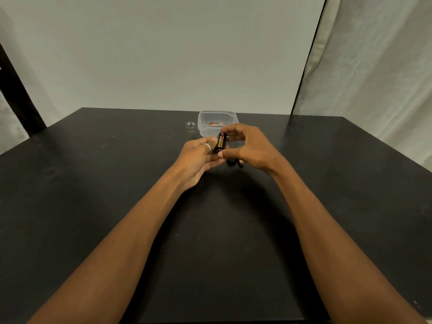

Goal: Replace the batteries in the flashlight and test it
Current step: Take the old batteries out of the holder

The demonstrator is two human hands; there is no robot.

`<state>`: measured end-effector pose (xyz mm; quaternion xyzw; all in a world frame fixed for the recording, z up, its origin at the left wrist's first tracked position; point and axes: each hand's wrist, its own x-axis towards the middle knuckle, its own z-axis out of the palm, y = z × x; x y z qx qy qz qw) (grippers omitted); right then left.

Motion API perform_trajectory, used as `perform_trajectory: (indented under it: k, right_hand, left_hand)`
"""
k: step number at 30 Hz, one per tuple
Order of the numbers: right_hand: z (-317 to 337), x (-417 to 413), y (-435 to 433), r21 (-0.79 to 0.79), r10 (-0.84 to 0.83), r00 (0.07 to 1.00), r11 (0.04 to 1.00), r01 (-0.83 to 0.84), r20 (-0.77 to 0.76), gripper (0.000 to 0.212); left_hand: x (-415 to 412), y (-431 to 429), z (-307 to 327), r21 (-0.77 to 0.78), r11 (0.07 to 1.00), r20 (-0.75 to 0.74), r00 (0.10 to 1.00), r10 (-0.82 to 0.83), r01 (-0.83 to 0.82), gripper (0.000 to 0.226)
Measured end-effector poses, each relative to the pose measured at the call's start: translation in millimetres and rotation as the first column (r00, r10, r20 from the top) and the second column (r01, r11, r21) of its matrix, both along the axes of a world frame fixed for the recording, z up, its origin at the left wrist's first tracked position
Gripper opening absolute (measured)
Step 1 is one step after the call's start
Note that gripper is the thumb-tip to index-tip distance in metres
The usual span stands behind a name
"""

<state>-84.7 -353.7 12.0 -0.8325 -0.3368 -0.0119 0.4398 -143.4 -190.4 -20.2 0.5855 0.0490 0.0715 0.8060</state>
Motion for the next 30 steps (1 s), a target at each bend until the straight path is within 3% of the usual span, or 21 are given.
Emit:
perform_trajectory:
  k: [6, 14, 30]
  right_hand:
    - [1.7, -5.5, 2.8, -0.020, -0.043, 0.990, 0.999, 0.046, 0.133, 0.066]
    - [4.3, -5.4, 0.4, 0.062, -0.014, 1.000, 0.998, 0.013, 0.025, 0.063]
    - [-0.8, -6.9, 1.8, -0.008, -0.035, 0.950, 0.999, 0.040, 0.310, 0.051]
  left_hand:
    - [0.9, -2.8, -0.7, 0.005, 1.000, -0.002, 1.000, -0.013, 0.013, 0.021]
    - [0.8, -1.6, -0.6, 0.001, 1.000, 0.006, 1.000, 0.022, -0.022, 0.025]
    - [0.1, -1.4, 0.2, -0.010, 1.000, -0.005, 1.000, 0.024, -0.024, 0.027]
